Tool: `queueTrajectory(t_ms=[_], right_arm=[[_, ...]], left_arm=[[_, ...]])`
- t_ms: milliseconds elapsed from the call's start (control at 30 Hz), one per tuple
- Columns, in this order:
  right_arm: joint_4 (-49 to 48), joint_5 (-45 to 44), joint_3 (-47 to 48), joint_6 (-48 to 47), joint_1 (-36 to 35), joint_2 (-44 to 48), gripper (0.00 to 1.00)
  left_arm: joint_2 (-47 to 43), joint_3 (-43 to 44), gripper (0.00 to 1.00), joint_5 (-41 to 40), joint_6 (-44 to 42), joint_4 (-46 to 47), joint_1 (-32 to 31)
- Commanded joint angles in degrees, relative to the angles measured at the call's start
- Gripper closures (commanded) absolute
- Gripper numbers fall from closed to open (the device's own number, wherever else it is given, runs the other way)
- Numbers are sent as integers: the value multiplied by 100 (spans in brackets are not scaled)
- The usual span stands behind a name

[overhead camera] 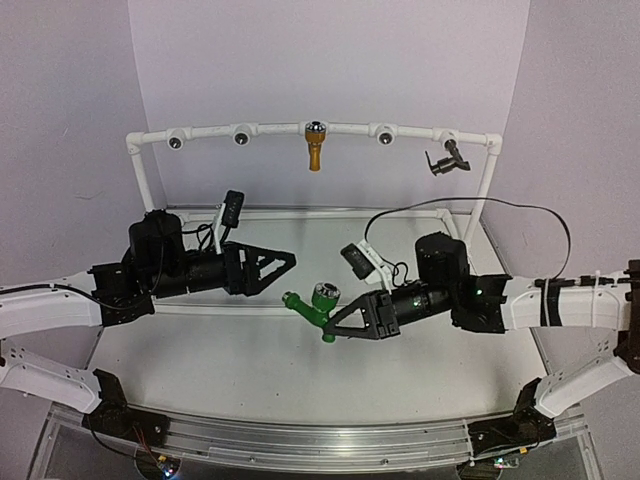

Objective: Install the water faucets

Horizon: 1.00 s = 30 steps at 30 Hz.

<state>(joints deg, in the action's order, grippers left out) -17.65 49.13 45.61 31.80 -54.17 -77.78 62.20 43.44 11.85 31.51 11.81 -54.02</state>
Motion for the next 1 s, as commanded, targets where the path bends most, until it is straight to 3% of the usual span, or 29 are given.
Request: queueTrajectory(t_ms=[0,133,367,533,600,700,733,800,833,867,933,967], right_arm=[[-344,1761,617,92,-13,311,100],[5,1689,753,-212,-15,332,100],[37,1614,672,-303,-14,356,100],[59,1623,665,-327,-13,356,100],[99,1599,667,-347,-15,335,100],[161,1499,623,-422,-8,351,100],[193,1449,613,-449,-11,351,100],[407,1121,606,-590,-13,366,100],[626,794,604,-698,-11,398,96],[818,372,593,-855,-14,460,84],[875,-340,438,-938,-15,646,43],[867,-681,345,-971,-16,747,28]], left_arm=[[146,228,0,2527,-666,665,-12],[533,471,1,3491,-652,665,-12],[594,461,8,4145,-579,741,-22],[768,543,28,4207,-510,751,-47],[842,591,40,4187,-507,760,-47],[986,663,85,4174,-526,796,-56],[1027,670,94,4126,-511,797,-52],[1014,642,100,3826,-510,797,-54],[979,615,100,3652,-500,798,-59],[935,590,100,3453,-488,801,-52],[858,540,100,3059,-434,806,-50],[832,525,100,2898,-380,812,-48]])
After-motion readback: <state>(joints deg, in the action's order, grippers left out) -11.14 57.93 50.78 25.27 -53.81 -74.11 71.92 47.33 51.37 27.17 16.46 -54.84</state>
